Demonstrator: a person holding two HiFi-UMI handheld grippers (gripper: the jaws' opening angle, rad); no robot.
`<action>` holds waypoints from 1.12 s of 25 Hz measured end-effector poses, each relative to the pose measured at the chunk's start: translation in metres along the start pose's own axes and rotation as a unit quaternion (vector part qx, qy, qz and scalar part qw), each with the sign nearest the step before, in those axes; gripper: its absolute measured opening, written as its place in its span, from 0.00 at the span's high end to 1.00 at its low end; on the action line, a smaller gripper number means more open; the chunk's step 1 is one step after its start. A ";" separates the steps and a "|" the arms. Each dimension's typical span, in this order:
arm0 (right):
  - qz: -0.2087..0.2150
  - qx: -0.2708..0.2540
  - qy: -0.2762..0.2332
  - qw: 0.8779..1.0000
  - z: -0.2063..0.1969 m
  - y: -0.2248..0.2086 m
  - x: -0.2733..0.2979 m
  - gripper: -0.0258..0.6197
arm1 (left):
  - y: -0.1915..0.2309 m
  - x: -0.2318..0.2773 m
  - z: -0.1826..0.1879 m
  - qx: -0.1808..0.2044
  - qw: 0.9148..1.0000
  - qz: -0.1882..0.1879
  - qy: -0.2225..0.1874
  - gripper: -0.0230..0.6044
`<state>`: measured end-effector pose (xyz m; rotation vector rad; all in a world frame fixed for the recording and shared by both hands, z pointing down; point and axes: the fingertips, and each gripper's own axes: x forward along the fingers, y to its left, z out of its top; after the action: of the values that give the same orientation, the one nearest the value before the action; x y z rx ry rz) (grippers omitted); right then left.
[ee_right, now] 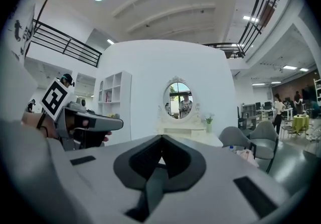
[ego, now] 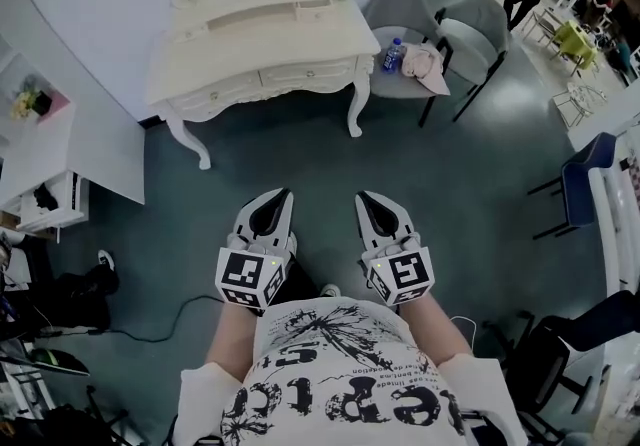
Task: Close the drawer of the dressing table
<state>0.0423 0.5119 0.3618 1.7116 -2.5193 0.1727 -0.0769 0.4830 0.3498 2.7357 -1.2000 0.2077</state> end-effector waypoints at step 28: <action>-0.074 -0.009 0.034 0.997 0.040 -0.090 0.313 0.93 | 0.248 0.215 0.060 -0.018 0.998 -0.057 0.005 0.93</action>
<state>0.0106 0.1854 0.3699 1.8426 -2.3291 0.1936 -0.1116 0.1511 0.3502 2.7570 -1.0318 0.1828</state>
